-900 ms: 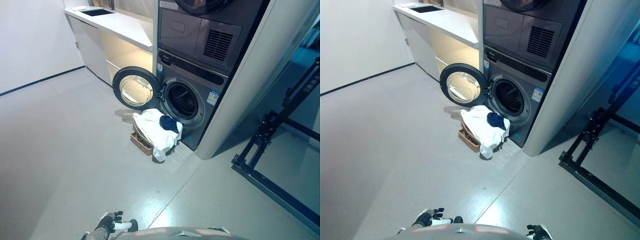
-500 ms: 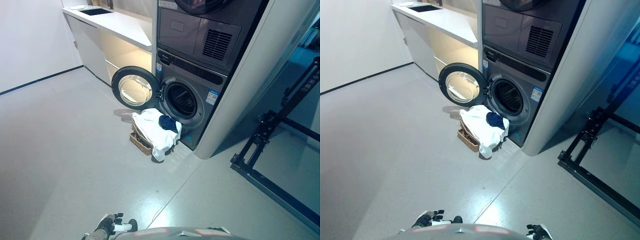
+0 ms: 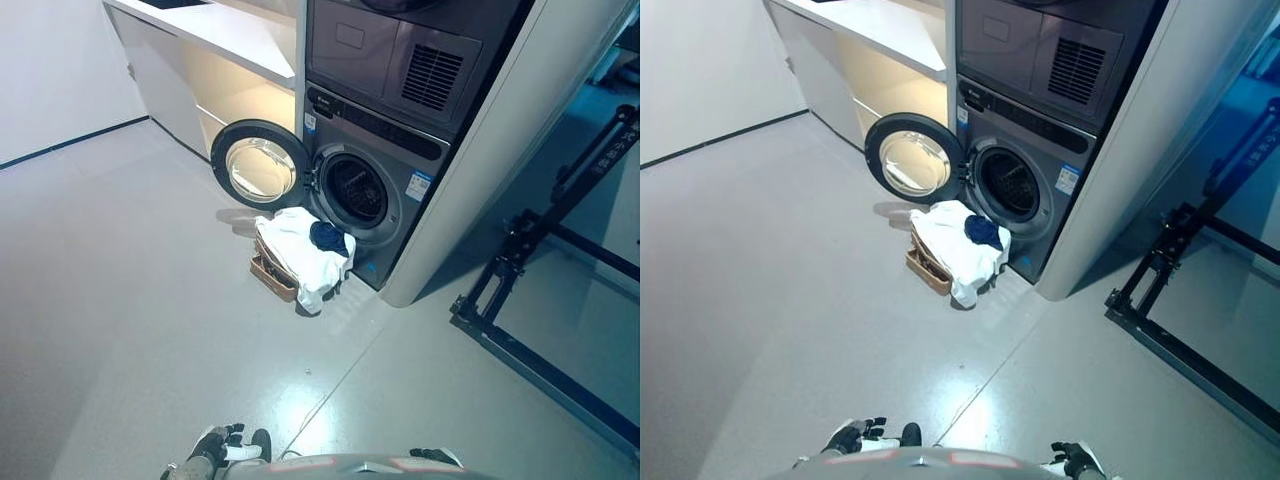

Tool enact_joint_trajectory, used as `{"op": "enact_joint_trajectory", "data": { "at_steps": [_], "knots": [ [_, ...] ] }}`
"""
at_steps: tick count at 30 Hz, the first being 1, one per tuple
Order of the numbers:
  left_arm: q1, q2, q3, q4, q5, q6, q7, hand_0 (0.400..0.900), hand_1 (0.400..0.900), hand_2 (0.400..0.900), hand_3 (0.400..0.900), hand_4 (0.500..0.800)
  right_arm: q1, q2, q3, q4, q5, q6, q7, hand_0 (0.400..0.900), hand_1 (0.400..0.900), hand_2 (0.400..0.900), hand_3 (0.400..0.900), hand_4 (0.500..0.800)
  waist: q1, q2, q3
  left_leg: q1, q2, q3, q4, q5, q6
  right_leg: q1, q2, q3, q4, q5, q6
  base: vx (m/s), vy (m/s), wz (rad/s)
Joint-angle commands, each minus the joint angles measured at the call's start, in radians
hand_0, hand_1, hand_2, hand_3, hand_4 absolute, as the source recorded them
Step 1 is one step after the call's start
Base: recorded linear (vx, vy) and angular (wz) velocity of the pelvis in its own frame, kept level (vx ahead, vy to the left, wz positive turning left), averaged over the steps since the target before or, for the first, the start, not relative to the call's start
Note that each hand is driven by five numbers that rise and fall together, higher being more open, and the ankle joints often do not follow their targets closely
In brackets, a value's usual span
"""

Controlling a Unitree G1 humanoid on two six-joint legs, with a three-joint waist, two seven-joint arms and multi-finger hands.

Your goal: Put the clothes in the basket into the washing machine.

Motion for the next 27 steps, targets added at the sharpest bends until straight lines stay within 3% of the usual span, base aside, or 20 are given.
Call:
{"op": "enact_joint_trajectory", "data": {
  "at_steps": [1,4,6,9,13,16,18,21,25,27],
  "knots": [
    [-0.079,-0.011,0.040,0.045,-0.015,-0.024,0.020,0.900,0.900,0.900,0.900,0.800,-0.025,-0.044,0.001,0.018,-0.001,0.010,-0.001,0.900,0.900,0.900,0.900,0.800,0.046,0.044,0.011,0.052,-0.070,-0.030,0.032,-0.150,0.049,-0.114,0.005,0.042,0.142,0.088,0.046,0.01,0.074,-0.08],
    [-0.082,-0.007,0.052,0.049,-0.028,-0.019,0.024,0.900,0.900,0.900,0.900,0.800,-0.033,-0.047,-0.014,0.028,0.005,0.015,-0.004,0.900,0.900,0.900,0.900,0.800,0.051,0.051,0.026,0.042,-0.086,-0.039,0.064,-0.169,0.073,-0.193,-0.023,0.047,0.333,0.116,0.055,0.01,0.123,0.00],
    [-0.093,-0.001,0.051,0.049,-0.032,-0.015,0.027,0.900,0.900,0.900,0.900,0.800,-0.042,-0.059,-0.022,0.033,0.004,0.017,-0.008,0.900,0.900,0.900,0.900,0.800,0.038,0.057,0.065,0.064,-0.102,-0.050,0.070,-0.172,0.089,-0.253,-0.044,0.051,0.511,0.237,0.054,0.04,0.150,0.26],
    [-0.106,0.003,0.030,0.051,-0.014,-0.013,0.025,0.900,0.900,0.900,0.900,0.800,-0.035,-0.072,-0.028,0.038,-0.001,0.015,-0.013,0.900,0.900,0.900,0.900,0.800,0.006,0.087,0.098,0.106,-0.080,-0.095,0.066,-0.182,0.089,-0.362,-0.022,0.065,0.614,0.242,0.037,0.14,0.068,0.55],
    [-0.125,0.011,0.019,0.045,-0.011,-0.022,0.026,0.900,0.900,0.900,0.900,0.800,-0.024,-0.096,-0.046,0.050,-0.001,0.014,-0.018,0.900,0.900,0.900,0.900,0.800,-0.043,0.095,0.119,0.171,-0.084,-0.157,0.060,-0.225,0.075,-0.442,0.000,0.063,0.447,0.197,0.018,0.25,-0.059,0.58],
    [-0.134,0.010,0.019,0.047,-0.010,-0.027,0.031,0.900,0.900,0.900,0.900,0.800,-0.019,-0.109,-0.055,0.045,-0.003,0.011,-0.020,0.900,0.900,0.900,0.900,0.800,-0.080,0.086,0.120,0.255,-0.083,-0.194,0.024,-0.269,0.055,-0.492,0.006,0.065,0.207,0.278,0.047,0.36,-0.147,0.46],
    [-0.133,0.009,0.021,0.055,0.000,-0.026,0.030,0.900,0.900,0.900,0.900,0.800,-0.019,-0.112,-0.056,0.032,-0.010,0.013,-0.018,0.900,0.900,0.900,0.900,0.800,-0.096,0.083,0.116,0.310,-0.076,-0.216,0.014,-0.299,0.046,-0.521,0.006,0.041,0.137,0.322,0.059,0.40,-0.158,0.30],
    [-0.119,0.005,0.026,0.062,0.011,-0.026,0.030,0.900,0.900,0.900,0.900,0.800,-0.012,-0.110,-0.048,0.024,-0.009,0.007,-0.010,0.900,0.900,0.900,0.900,0.800,-0.098,0.082,0.083,0.331,-0.056,-0.237,0.028,-0.327,0.035,-0.488,0.044,0.063,0.148,0.306,0.032,0.37,-0.213,0.24],
    [-0.112,-0.012,0.027,0.056,0.000,-0.025,0.031,0.900,0.900,0.900,0.900,0.800,-0.017,-0.112,-0.040,0.034,-0.009,0.004,-0.003,0.900,0.900,0.900,0.900,0.800,-0.096,0.109,0.046,0.307,-0.008,-0.241,0.151,-0.285,0.001,-0.468,0.096,0.043,0.212,0.230,-0.010,0.37,-0.225,0.10],
    [-0.111,-0.015,0.032,0.048,-0.010,-0.022,0.030,0.900,0.900,0.900,0.900,0.800,-0.022,-0.114,-0.029,0.033,-0.016,0.003,0.002,0.900,0.900,0.900,0.900,0.800,-0.091,0.117,0.046,0.291,0.005,-0.241,0.266,-0.197,-0.027,-0.438,0.115,0.039,0.271,0.179,-0.032,0.42,-0.236,0.06]
  ]
}}
